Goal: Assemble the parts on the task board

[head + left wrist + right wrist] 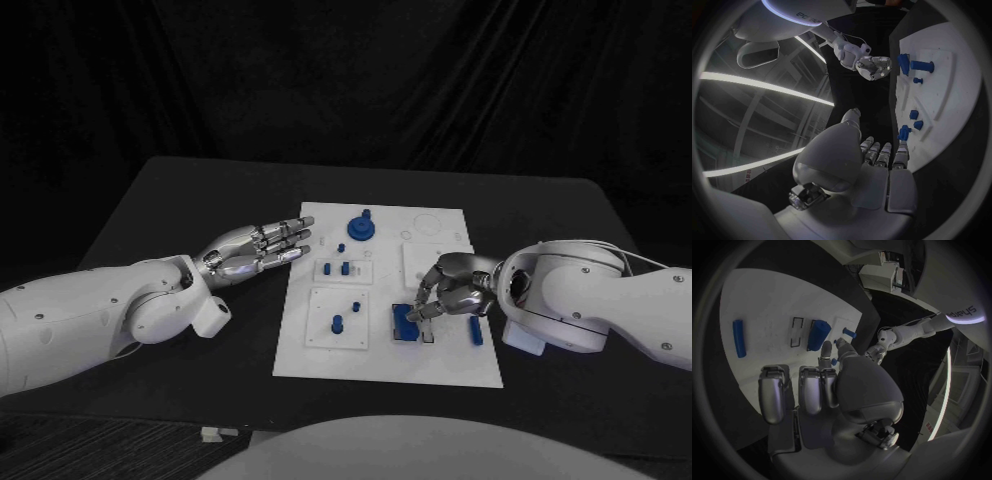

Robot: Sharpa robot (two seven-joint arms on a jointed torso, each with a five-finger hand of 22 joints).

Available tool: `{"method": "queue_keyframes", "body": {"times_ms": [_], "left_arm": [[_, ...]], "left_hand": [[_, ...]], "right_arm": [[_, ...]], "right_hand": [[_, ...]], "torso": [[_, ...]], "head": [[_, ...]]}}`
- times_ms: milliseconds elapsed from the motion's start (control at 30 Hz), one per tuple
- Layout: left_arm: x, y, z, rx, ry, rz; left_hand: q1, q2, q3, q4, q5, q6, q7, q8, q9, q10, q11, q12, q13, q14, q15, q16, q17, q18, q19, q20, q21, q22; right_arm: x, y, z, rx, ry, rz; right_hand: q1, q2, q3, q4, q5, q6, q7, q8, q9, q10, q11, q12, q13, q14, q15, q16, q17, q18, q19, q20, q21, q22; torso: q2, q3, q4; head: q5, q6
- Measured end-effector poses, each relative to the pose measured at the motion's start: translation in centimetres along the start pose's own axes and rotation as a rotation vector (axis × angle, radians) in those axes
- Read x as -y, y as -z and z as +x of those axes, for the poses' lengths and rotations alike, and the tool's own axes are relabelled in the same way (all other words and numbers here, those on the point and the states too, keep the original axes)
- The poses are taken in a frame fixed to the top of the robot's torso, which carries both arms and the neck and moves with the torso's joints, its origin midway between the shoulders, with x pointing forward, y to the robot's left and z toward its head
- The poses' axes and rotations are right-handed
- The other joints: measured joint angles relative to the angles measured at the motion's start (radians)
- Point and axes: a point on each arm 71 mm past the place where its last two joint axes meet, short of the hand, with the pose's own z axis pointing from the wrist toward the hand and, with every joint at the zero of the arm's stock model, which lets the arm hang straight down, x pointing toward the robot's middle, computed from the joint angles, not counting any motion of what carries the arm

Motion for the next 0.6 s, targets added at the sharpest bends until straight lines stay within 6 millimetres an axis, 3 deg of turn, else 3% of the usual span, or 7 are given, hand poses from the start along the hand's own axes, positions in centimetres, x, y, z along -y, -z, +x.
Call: {"method": "queue_keyframes", "body": {"times_ms": [133,167,233,300,367,467,600], "left_arm": [[0.0,0.0,0.0,0.000,0.000,0.000],[0.0,0.0,0.0,0.000,0.000,0.000],[0.0,0.0,0.0,0.000,0.000,0.000],[0.0,0.0,0.0,-0.001,0.000,0.000],[0.0,0.0,0.0,0.000,0.000,0.000],[0.0,0.0,0.0,0.001,0.000,0.000],[0.0,0.0,-0.1,0.002,-0.001,-0.001]], "left_hand": [[0.000,0.000,0.000,0.000,0.000,0.000,0.000,0.000,0.000,0.000,0.000,0.000,0.000,0.000,0.000,0.000,0.000,0.000,0.000,0.000,0.000,0.000],[0.000,0.000,0.000,0.000,0.000,0.002,0.002,0.000,0.000,0.000,0.000,0.000,0.000,0.002,0.002,0.000,0.000,0.000,0.000,0.000,0.000,0.000],[0.000,0.000,0.000,0.000,0.000,0.004,0.004,0.000,0.000,0.000,0.000,0.000,0.000,0.004,0.004,0.000,0.000,0.000,0.000,0.000,0.000,0.000],[0.000,0.000,0.000,0.000,0.000,0.004,0.004,0.000,0.000,0.000,0.000,0.000,0.000,0.004,0.004,0.000,0.000,0.000,0.000,0.000,0.000,0.000],[0.000,0.000,0.000,0.000,0.000,0.004,0.004,0.000,0.000,0.000,0.000,0.000,0.000,0.004,0.004,0.000,0.000,0.000,0.000,0.000,0.000,0.001],[0.000,0.000,0.000,0.000,0.000,0.004,0.004,0.000,0.000,0.000,0.000,0.000,0.000,0.004,0.004,0.000,-0.001,0.000,0.000,0.000,0.000,0.001],[0.000,0.000,0.000,0.000,0.000,0.004,0.004,0.000,0.000,0.000,0.000,0.000,0.000,0.004,0.004,0.000,-0.001,0.000,0.000,0.000,0.000,0.001]], "right_arm": [[-0.1,0.0,0.3,0.022,0.079,-0.024],[0.0,0.0,0.4,0.029,0.102,-0.028],[0.1,0.0,0.6,0.047,0.158,-0.039],[0.1,-0.1,0.7,0.062,0.203,-0.048],[0.2,-0.1,0.8,0.077,0.249,-0.059],[0.2,-0.1,0.9,0.094,0.301,-0.074],[0.3,-0.2,1.1,0.105,0.342,-0.085]], "right_hand": [[0.022,-0.034,-0.008,-0.014,-0.149,0.000,0.000,0.043,0.030,0.000,0.000,0.000,0.000,0.000,0.000,0.000,0.000,0.000,0.000,0.000,0.005,0.000],[0.021,-0.060,0.001,0.008,-0.194,0.000,0.000,0.067,0.050,0.000,0.000,0.000,0.000,0.003,-0.003,0.000,0.000,0.000,0.000,0.000,0.009,0.000],[0.026,-0.139,0.041,0.095,-0.237,0.000,0.000,0.115,0.091,-0.002,-0.010,0.000,0.000,0.003,-0.003,0.000,0.000,0.000,-0.004,-0.004,0.015,0.000],[0.043,-0.178,0.049,0.160,-0.247,-0.005,-0.005,0.138,0.113,-0.003,-0.011,0.000,0.000,0.003,-0.010,0.000,0.000,0.000,0.000,-0.007,0.015,0.000],[0.050,-0.203,0.017,0.205,-0.247,-0.007,-0.007,0.150,0.126,-0.003,-0.011,0.000,0.000,0.003,-0.010,0.000,0.000,0.000,-0.004,-0.011,0.015,0.000],[0.049,-0.203,-0.040,0.210,-0.247,-0.011,-0.011,0.155,0.135,-0.003,-0.011,0.000,0.000,0.003,-0.010,0.000,0.000,0.000,-0.004,-0.011,0.015,0.000],[0.072,-0.166,-0.051,0.209,-0.247,-0.011,-0.011,0.160,0.142,-0.003,-0.011,0.000,0.000,0.003,-0.010,0.000,0.000,0.000,-0.004,-0.011,0.015,0.000]], "torso": [[0.000,0.0000,0.0000],[0.001,0.0000,0.0000],[0.001,0.0000,0.0000],[0.001,0.0000,0.0000],[0.000,0.0000,0.0000],[0.000,0.0000,0.0000],[0.000,-0.0003,0.0000]], "head": [[0.002,0.000],[0.003,0.000],[0.005,0.000],[0.007,0.000],[0.007,0.000],[0.005,0.000],[0.004,0.000]]}}
